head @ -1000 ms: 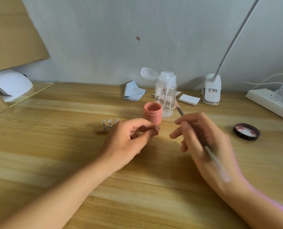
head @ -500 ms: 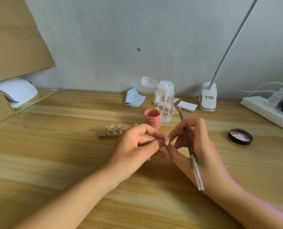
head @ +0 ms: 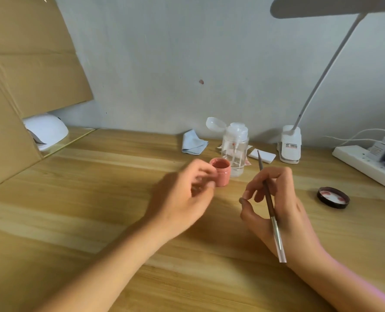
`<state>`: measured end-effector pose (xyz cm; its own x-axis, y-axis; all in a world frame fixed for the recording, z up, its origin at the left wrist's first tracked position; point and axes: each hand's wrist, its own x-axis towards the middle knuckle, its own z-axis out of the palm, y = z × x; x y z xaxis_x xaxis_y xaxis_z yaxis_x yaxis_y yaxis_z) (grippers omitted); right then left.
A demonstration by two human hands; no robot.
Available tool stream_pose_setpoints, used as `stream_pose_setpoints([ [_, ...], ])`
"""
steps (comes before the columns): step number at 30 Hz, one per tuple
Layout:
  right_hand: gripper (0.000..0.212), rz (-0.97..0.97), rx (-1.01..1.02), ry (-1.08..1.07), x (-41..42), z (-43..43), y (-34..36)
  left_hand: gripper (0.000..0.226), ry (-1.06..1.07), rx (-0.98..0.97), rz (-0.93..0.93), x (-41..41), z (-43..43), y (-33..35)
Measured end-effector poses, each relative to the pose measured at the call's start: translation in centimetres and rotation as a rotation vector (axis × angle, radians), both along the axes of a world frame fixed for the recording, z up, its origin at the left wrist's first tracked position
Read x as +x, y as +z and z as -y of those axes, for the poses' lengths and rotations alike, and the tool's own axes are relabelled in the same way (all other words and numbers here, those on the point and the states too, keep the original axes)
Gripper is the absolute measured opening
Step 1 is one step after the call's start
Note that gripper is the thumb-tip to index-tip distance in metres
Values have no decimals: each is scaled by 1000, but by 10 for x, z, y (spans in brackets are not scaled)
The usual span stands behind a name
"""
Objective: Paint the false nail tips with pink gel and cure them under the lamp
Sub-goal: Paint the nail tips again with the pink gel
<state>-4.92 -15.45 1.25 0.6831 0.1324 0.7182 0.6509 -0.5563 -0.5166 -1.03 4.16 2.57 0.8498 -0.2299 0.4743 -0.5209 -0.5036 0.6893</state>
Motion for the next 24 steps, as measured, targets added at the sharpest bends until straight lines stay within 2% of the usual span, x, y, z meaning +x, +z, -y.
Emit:
stream_pose_setpoints([
  [2,48,-56,73,3,2,0,1,34,261,280,209,13,-25,4],
  [3,47,-88,116,15,4,-1,2,42,341,381,171,19,-37,3],
  [5,48,-140,181,38,6,-1,2,55,409,460,-96,28,-53,-1],
  [6,48,-152,194,46,7,-1,2,53,410,470,-211,32,-58,-4],
  [8,46,-155,192,60,6,0,1,35,358,444,-259,37,-61,-10],
  [10,44,-156,178,70,4,2,1,21,275,404,-206,37,-58,-10],
  [14,45,-96,141,83,1,2,5,22,152,411,-12,28,-41,-11],
  [18,46,23,-77,93,-2,0,4,18,61,429,145,12,-15,-13],
  [21,44,61,-250,47,-2,2,1,19,17,430,185,3,-5,-15],
  [24,38,54,-319,19,0,5,0,19,8,443,214,0,0,-14],
])
